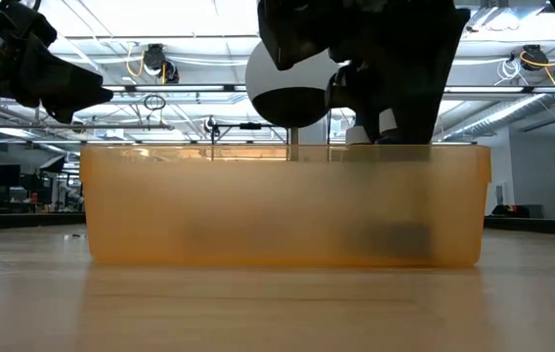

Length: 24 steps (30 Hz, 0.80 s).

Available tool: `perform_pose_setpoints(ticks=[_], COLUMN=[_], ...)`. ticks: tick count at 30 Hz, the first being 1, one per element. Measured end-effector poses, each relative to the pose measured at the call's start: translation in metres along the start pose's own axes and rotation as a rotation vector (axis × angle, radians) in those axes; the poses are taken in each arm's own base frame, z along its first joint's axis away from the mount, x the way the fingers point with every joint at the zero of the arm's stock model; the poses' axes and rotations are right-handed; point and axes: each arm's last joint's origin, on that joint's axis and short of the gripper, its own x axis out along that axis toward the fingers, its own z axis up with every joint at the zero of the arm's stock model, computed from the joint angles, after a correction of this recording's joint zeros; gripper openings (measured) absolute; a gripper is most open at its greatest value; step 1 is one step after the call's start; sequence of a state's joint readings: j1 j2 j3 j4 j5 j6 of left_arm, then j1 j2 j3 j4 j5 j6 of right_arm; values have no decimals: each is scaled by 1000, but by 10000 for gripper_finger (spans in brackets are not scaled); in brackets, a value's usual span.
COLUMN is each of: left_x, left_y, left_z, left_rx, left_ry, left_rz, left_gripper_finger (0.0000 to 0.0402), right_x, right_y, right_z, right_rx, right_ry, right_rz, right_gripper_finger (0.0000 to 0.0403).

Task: Pick & Place food coloring
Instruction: Put the large blue food coloring bottle into the orange container

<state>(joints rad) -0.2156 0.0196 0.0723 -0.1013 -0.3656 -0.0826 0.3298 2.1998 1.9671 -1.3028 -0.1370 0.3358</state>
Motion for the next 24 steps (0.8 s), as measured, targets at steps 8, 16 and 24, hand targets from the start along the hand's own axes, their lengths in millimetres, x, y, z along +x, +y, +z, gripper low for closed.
perform_pose_setpoints(ticks=[8,16,24], left_x=[0,0,0], left_y=[0,0,0], left_z=[0,0,0], left_rx=[0,0,0], left_ry=[0,0,0], left_rz=[0,0,0], left_gripper_finger=[186,186,187], right_x=[1,-20,-44], right_y=[3,4,6], right_z=[-6,-17,-28], right_rx=[134,193,196], right_ry=[118,122,15], right_rz=[147,188,117], right_gripper_finger=[212,201,200])
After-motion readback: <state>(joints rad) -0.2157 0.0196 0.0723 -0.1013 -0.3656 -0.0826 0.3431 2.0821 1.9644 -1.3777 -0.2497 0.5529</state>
